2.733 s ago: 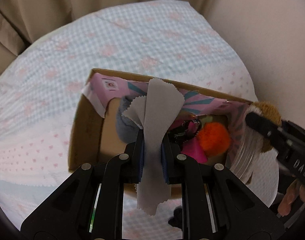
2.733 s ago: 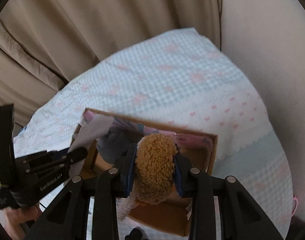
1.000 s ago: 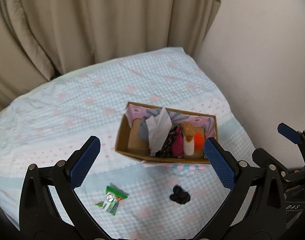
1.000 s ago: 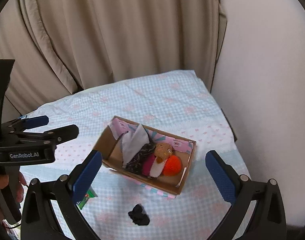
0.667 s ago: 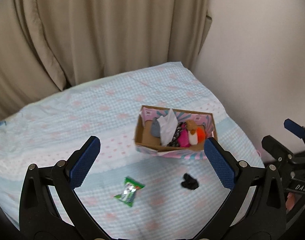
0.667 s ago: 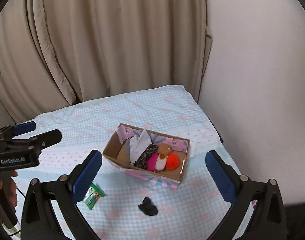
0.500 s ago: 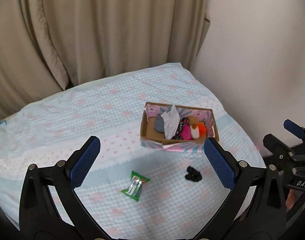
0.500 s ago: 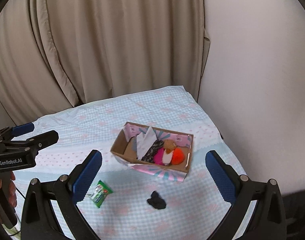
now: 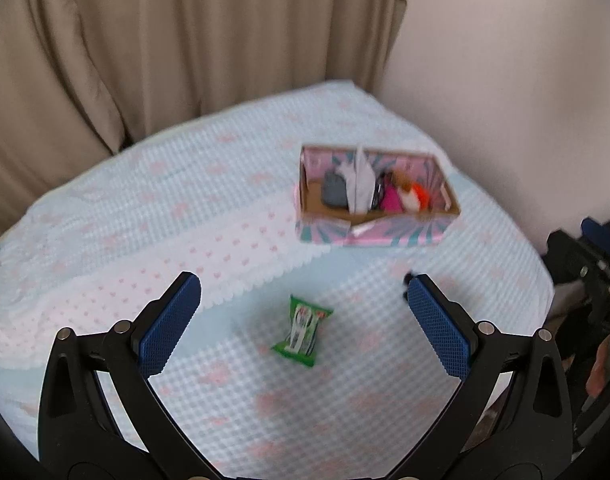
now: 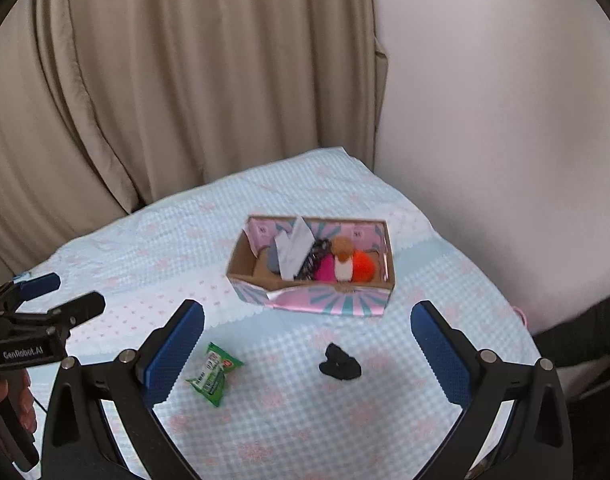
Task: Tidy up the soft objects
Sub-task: 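Grasp the green wipes packet with the left tool while the right tool grasps the black plush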
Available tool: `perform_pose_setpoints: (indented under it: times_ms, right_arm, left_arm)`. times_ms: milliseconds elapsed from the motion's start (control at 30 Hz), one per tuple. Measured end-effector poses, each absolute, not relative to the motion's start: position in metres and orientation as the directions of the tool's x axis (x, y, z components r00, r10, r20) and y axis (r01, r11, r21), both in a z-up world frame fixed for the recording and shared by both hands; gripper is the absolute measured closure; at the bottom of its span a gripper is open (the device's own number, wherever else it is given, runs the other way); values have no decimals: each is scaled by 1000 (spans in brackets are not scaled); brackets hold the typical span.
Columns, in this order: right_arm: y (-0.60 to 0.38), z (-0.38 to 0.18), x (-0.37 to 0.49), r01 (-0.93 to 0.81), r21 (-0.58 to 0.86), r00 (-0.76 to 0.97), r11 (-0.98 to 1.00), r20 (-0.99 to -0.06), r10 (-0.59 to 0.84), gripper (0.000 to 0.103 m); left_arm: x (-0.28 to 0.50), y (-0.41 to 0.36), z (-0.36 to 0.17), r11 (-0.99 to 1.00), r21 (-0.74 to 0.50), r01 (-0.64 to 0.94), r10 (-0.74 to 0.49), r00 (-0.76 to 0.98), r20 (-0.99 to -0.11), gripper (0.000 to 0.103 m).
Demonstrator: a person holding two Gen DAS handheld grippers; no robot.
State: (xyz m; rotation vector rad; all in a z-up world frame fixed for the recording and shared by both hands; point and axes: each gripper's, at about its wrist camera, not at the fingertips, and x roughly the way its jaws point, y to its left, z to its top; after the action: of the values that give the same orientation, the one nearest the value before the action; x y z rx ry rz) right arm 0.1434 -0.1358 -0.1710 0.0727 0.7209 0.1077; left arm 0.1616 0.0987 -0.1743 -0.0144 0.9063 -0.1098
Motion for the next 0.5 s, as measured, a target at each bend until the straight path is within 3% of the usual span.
perform_pose_setpoints:
  times_ms: [500]
  right_arm:
    - [-136,-340,177,-9,79,666,997,-744,64,0]
  left_arm:
    - [187,88,-379,987,-73,141,-133,493,-860,4]
